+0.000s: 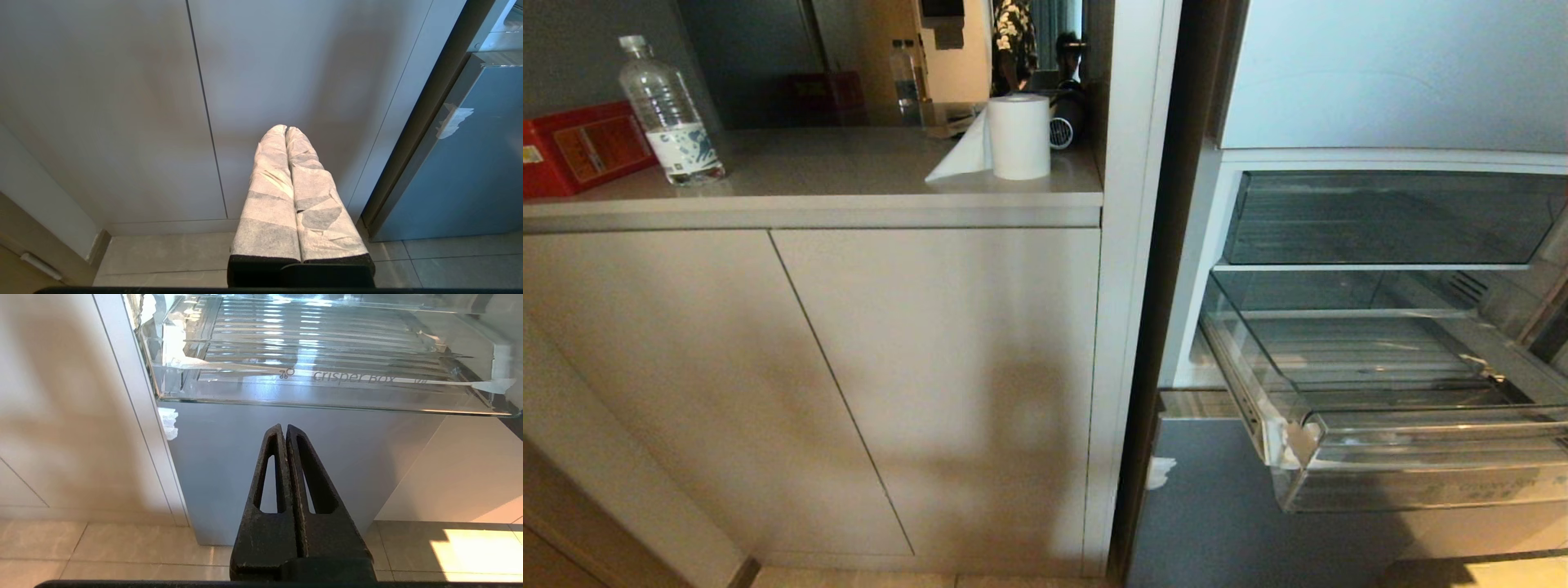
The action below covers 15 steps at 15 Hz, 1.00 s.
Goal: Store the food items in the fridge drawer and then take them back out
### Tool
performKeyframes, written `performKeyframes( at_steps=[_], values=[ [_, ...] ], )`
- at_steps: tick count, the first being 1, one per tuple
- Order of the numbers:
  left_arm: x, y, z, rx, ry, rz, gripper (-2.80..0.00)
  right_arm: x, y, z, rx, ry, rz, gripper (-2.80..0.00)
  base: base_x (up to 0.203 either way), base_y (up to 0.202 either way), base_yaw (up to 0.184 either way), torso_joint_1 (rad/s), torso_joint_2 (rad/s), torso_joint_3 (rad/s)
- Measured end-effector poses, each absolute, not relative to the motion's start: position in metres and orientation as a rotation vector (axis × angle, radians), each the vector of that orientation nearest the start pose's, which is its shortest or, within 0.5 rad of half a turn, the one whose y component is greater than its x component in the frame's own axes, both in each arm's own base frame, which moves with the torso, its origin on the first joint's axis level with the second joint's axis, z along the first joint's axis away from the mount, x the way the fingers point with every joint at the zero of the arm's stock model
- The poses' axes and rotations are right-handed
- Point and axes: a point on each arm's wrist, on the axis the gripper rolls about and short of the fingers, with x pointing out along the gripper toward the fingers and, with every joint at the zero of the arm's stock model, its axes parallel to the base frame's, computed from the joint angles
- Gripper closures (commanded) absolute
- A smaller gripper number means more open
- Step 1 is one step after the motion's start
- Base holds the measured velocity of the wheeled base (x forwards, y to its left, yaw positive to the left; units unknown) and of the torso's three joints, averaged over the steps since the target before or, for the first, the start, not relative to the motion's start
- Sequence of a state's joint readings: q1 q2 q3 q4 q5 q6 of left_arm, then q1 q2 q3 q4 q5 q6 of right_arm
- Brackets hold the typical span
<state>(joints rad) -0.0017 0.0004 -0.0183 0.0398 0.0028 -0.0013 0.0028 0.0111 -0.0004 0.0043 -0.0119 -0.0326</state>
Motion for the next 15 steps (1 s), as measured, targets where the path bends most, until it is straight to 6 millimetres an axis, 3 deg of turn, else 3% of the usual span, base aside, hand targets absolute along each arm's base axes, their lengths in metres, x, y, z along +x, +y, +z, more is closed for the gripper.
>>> performKeyframes(
  at_steps=[3, 15],
  values=[
    [-0.0242, 0.0001, 0.0765, -0.001, 0.022, 0.001, 0.00, -0.0227, -0.0003, 0.0750, -0.029, 0.007, -0.009, 0.00, 0.005, 0.005, -0.061, 0.002, 0.00, 0.002],
    [-0.0242, 0.0001, 0.0765, -0.001, 0.022, 0.001, 0.00, -0.0228, -0.0004, 0.0748, -0.026, 0.006, -0.011, 0.00, -0.001, 0.008, -0.177, 0.004, 0.00, 0.002]
  ],
)
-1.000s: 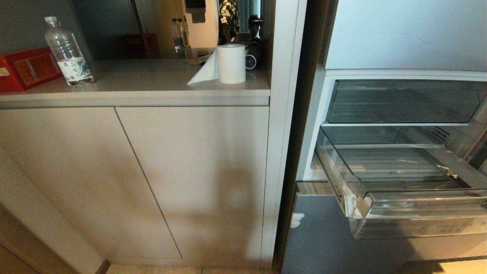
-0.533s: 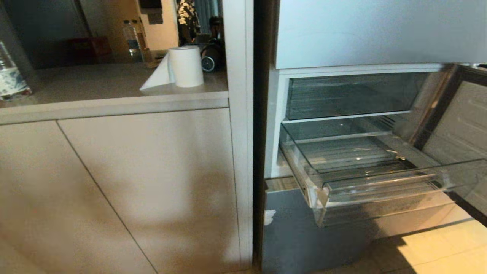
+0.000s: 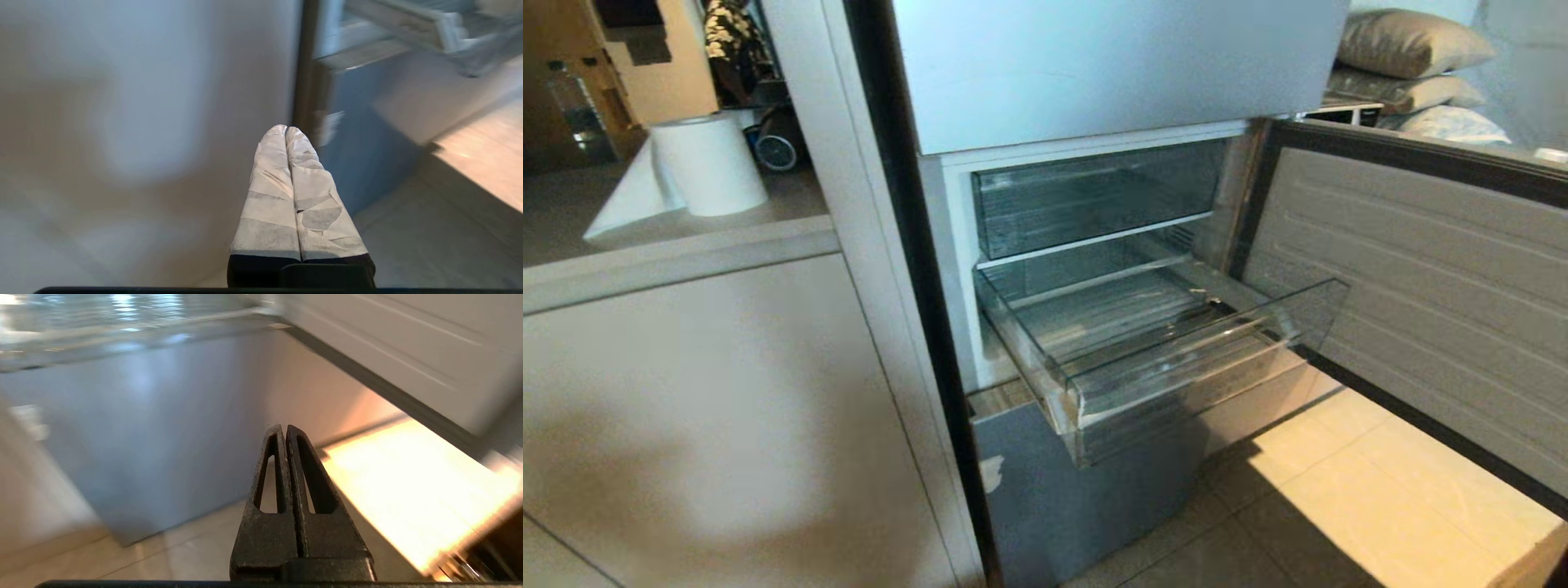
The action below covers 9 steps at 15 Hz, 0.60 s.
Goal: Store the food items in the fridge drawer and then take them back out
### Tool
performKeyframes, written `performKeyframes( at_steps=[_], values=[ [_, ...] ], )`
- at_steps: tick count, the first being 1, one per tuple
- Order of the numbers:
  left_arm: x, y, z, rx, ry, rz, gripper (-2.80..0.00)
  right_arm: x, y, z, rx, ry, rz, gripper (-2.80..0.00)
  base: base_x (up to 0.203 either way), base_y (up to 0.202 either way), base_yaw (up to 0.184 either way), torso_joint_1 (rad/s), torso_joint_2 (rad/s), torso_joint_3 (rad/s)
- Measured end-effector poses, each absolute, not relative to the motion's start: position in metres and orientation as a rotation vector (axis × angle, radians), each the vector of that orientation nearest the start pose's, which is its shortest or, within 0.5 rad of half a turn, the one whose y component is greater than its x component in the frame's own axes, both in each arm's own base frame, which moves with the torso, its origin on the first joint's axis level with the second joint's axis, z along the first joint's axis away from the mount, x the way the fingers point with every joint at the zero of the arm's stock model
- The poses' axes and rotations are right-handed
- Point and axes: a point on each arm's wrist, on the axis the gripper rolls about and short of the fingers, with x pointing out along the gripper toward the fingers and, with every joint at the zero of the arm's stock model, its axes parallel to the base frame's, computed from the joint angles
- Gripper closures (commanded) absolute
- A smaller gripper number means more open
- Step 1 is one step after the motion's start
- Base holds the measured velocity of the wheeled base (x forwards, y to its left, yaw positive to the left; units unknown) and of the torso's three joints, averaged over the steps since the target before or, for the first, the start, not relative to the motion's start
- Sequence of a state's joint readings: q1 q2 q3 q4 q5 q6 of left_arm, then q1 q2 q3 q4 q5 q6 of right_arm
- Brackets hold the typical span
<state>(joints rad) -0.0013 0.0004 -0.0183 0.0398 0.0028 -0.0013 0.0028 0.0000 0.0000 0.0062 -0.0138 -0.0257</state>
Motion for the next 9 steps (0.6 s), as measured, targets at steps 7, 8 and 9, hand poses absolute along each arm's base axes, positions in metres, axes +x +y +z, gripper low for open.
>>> performKeyframes(
  at_steps=[7, 8, 9],
  values=[
    [-0.024, 0.000, 0.076, -0.001, 0.022, 0.002, 0.00, -0.019, -0.001, 0.083, 0.000, 0.027, -0.051, 0.00, 0.000, 0.004, -0.073, 0.002, 0.00, 0.001],
    [-0.024, 0.000, 0.076, -0.001, 0.022, 0.002, 0.00, -0.017, -0.002, 0.092, 0.027, 0.015, -0.088, 0.00, 0.000, 0.000, 0.000, 0.000, 0.00, 0.000],
    [-0.024, 0.000, 0.076, -0.001, 0.022, 0.002, 0.00, -0.013, -0.002, 0.103, 0.066, 0.017, -0.136, 0.00, 0.000, 0.000, 0.000, 0.000, 0.00, 0.000]
  ],
)
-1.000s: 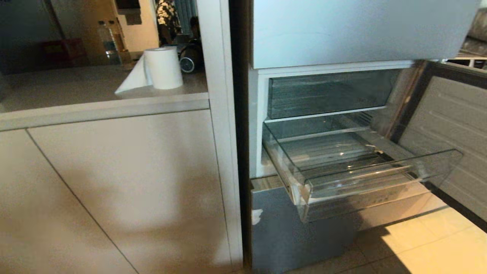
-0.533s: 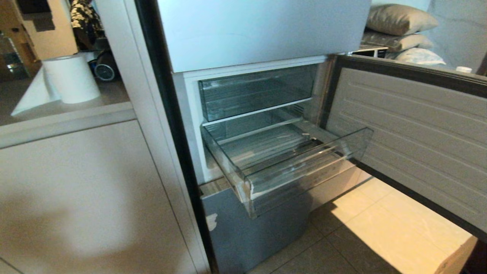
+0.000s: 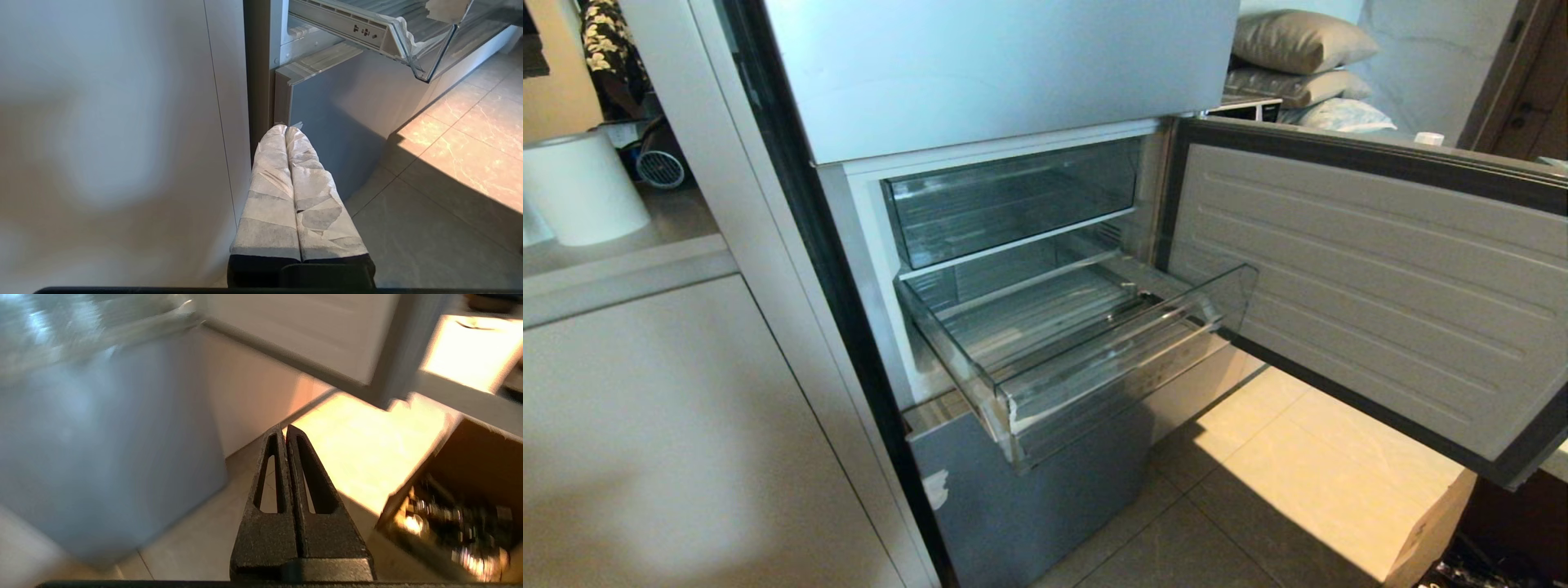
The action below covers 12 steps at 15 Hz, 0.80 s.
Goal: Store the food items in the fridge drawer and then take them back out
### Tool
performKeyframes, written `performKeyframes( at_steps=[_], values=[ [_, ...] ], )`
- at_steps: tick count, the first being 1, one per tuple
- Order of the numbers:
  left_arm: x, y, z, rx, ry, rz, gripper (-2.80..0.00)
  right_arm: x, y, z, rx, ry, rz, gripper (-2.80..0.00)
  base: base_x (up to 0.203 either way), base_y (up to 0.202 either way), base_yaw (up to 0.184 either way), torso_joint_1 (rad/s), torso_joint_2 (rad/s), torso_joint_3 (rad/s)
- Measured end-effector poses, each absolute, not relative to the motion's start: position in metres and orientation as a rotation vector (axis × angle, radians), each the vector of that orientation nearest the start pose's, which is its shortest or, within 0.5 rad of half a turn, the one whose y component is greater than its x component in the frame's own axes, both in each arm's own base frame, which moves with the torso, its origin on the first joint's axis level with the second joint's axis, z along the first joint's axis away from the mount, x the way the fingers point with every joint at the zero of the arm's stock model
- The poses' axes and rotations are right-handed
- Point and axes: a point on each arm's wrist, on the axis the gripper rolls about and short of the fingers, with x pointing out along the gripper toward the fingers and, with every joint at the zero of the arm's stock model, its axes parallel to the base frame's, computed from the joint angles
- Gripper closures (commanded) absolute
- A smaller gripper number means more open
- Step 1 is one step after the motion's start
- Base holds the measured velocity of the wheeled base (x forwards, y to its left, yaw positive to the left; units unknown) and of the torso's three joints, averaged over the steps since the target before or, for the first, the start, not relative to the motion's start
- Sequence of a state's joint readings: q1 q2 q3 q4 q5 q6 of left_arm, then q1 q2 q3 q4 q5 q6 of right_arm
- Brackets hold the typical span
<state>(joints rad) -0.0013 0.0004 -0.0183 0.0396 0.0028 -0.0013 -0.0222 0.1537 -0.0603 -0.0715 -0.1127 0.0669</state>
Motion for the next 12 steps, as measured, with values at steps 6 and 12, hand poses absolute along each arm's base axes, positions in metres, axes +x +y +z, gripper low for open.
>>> performKeyframes(
  at_steps=[6, 12],
  values=[
    [-0.024, 0.000, 0.076, -0.001, 0.022, 0.001, 0.00, 0.044, -0.026, 0.163, 0.289, 0.031, -0.632, 0.00, 0.000, 0.000, 0.000, 0.000, 0.00, 0.000],
    [-0.024, 0.000, 0.076, -0.001, 0.022, 0.001, 0.00, 0.074, -0.114, 0.174, 0.331, 0.010, -0.991, -2.80, 0.000, 0.000, 0.000, 0.000, 0.00, 0.000]
  ],
)
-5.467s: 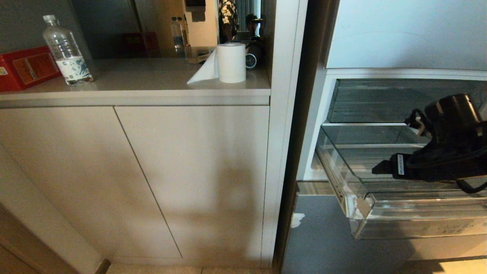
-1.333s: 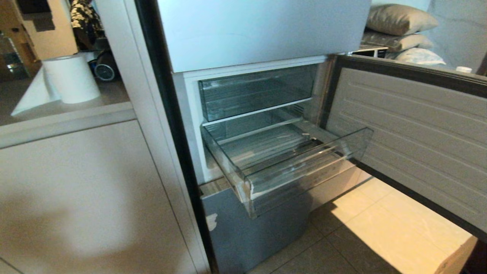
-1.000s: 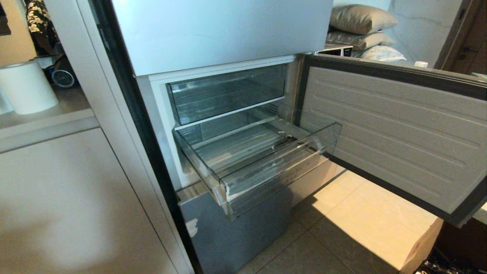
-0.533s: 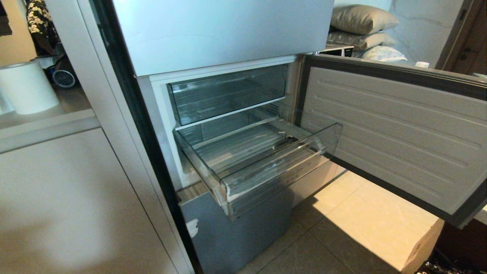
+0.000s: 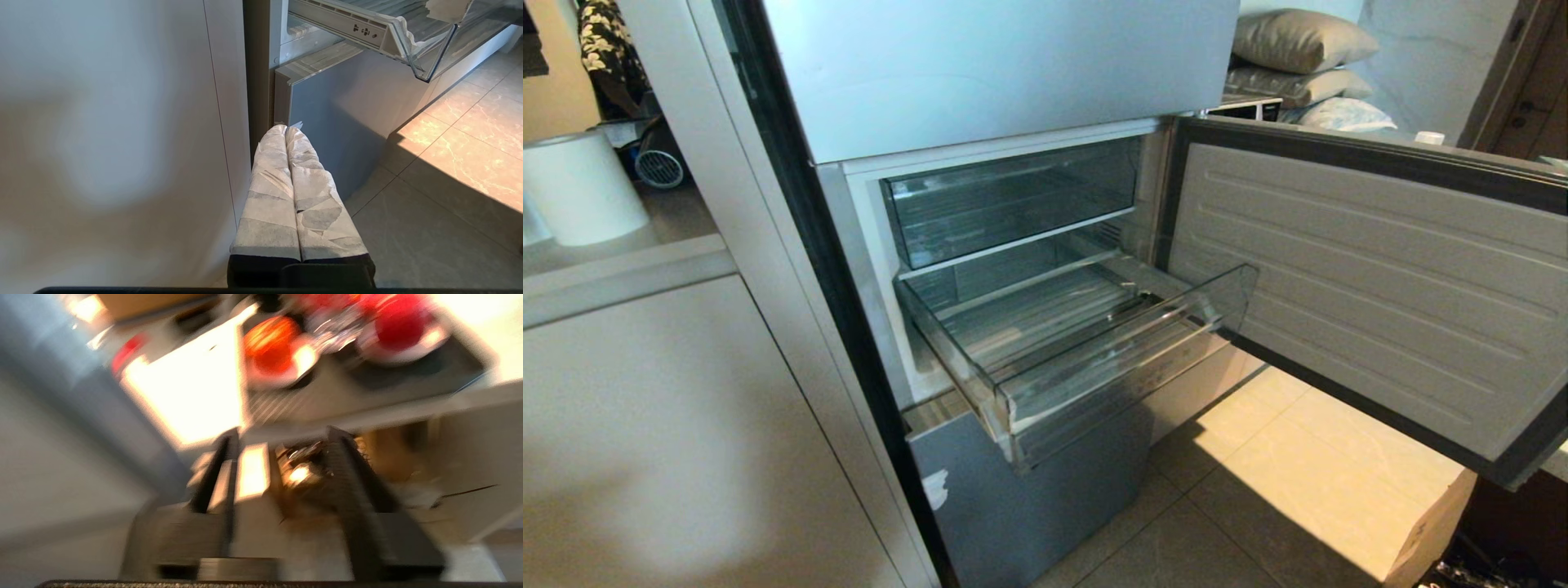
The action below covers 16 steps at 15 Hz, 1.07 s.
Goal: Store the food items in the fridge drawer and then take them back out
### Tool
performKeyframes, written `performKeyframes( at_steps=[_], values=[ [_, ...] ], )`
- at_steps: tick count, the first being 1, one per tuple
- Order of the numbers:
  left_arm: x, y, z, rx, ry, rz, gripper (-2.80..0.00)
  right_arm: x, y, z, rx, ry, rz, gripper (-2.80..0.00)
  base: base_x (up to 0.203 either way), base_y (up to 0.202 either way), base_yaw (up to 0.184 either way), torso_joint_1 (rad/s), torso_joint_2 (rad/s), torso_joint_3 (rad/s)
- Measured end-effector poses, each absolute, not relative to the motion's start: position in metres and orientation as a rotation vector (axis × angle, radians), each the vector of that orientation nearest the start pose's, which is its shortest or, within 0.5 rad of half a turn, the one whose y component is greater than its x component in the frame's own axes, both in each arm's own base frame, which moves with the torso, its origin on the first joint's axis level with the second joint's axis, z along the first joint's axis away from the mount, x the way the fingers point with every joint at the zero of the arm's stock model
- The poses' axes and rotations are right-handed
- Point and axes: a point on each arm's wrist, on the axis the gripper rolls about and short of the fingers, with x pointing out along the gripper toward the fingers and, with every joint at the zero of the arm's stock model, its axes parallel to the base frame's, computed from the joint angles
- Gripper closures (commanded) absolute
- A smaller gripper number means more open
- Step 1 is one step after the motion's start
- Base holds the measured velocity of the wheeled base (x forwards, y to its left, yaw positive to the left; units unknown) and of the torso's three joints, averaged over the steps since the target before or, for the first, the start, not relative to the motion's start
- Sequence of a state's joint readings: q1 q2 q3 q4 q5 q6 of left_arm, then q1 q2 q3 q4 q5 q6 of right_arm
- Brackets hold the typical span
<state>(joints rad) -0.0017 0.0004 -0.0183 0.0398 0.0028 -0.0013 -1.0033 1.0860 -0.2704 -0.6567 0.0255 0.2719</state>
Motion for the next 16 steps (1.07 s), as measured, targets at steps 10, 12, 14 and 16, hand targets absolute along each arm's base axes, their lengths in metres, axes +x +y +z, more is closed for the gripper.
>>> performKeyframes(
  at_steps=[10, 12, 14, 16],
  values=[
    [-0.024, 0.000, 0.076, -0.001, 0.022, 0.001, 0.00, 0.076, -0.257, 0.156, 0.163, 0.082, -1.227, -2.80, 0.000, 0.000, 0.000, 0.000, 0.00, 0.000],
    [-0.024, 0.000, 0.076, -0.001, 0.022, 0.001, 0.00, 0.075, -0.278, 0.151, 0.149, 0.102, -1.241, -2.80, 0.000, 0.000, 0.000, 0.000, 0.00, 0.000],
    [-0.024, 0.000, 0.076, -0.001, 0.022, 0.001, 0.00, 0.073, -0.295, 0.144, 0.140, 0.128, -1.238, -2.80, 0.000, 0.000, 0.000, 0.000, 0.00, 0.000],
    [-0.024, 0.000, 0.076, -0.001, 0.022, 0.001, 0.00, 0.071, -0.307, 0.133, 0.155, 0.152, -1.212, -2.80, 0.000, 0.000, 0.000, 0.000, 0.00, 0.000]
  ],
)
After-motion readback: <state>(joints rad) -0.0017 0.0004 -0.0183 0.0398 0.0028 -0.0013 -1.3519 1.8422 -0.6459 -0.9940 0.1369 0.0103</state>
